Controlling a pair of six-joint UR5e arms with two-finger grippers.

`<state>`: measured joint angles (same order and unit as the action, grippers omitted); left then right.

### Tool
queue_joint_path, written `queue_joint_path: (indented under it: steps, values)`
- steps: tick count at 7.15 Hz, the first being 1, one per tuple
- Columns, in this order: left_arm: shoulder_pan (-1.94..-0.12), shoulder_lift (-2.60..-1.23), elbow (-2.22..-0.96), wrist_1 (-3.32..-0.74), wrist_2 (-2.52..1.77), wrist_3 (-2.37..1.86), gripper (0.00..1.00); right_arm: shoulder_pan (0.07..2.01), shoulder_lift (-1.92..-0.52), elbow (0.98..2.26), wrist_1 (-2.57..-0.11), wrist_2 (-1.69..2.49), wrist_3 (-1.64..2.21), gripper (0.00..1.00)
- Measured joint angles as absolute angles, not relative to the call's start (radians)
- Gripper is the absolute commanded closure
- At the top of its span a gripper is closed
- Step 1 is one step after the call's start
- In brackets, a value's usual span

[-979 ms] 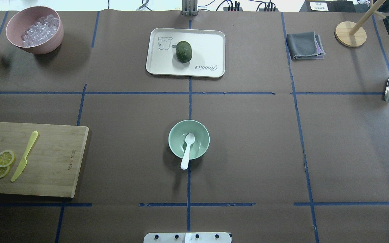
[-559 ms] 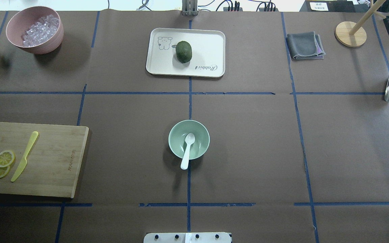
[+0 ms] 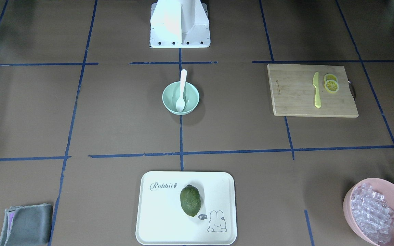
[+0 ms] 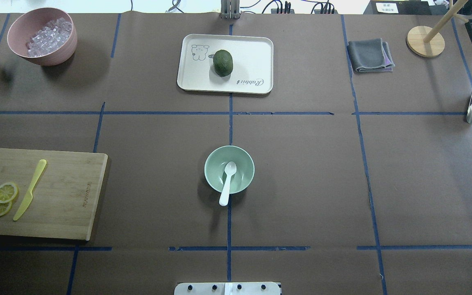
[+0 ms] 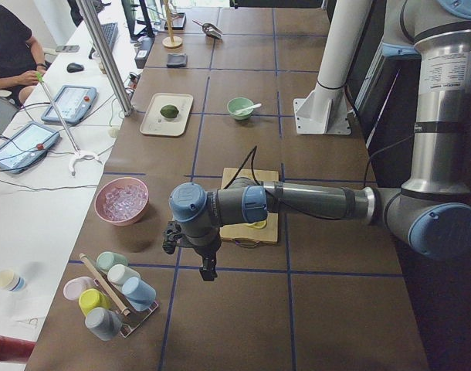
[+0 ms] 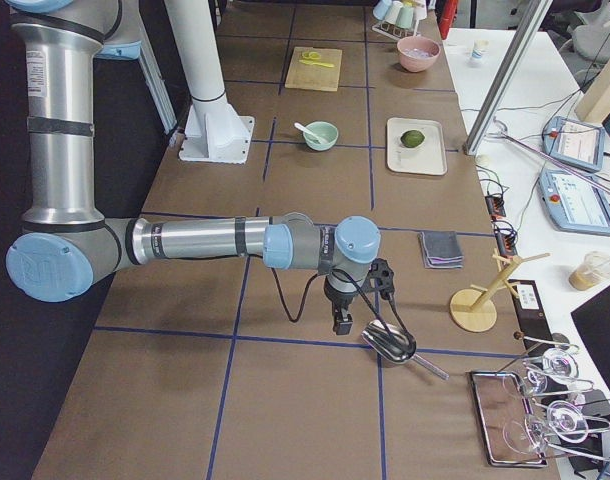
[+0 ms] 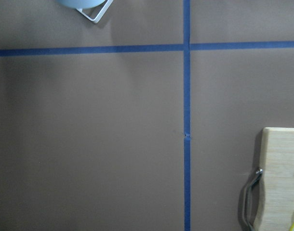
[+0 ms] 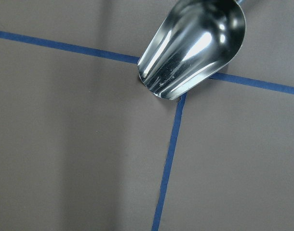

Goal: Place spoon in bowl

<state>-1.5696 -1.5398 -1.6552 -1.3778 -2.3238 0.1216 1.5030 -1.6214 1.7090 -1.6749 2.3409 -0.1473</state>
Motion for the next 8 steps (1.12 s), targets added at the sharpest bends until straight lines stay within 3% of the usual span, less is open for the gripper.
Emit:
queue_joint_path:
  steps: [8]
  values:
    - [-1.569, -1.532, -1.678, -1.373, -2.313, 0.124, 0.0, 1.502, -1.622, 1.693, -1.667, 2.339, -0.142, 0.0]
